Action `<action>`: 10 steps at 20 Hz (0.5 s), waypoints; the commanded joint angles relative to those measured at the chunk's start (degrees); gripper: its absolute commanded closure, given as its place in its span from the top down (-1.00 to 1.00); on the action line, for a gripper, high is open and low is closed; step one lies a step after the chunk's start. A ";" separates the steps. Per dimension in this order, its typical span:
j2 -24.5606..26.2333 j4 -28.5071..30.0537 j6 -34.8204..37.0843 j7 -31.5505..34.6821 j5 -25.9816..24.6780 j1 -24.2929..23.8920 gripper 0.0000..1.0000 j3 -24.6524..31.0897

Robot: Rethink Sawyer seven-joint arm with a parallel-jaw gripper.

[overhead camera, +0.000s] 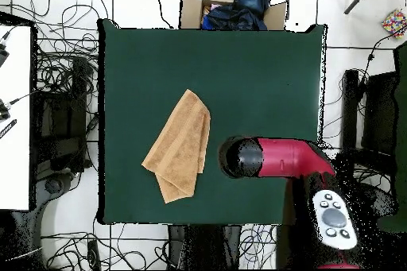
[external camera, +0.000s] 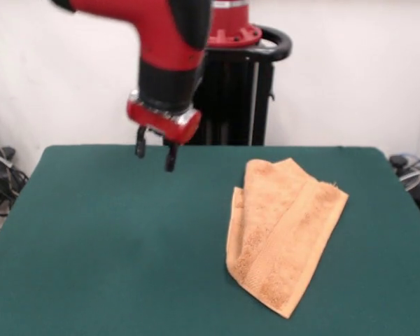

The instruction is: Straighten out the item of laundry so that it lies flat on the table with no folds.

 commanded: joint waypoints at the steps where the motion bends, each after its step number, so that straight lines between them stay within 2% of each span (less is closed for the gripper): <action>1: -8.57 3.68 5.41 0.19 2.83 5.42 1.00 3.14; 6: -4.83 1.25 4.75 8.40 4.88 9.83 1.00 0.10; 10: -1.30 2.89 1.54 12.18 7.76 11.34 1.00 -1.48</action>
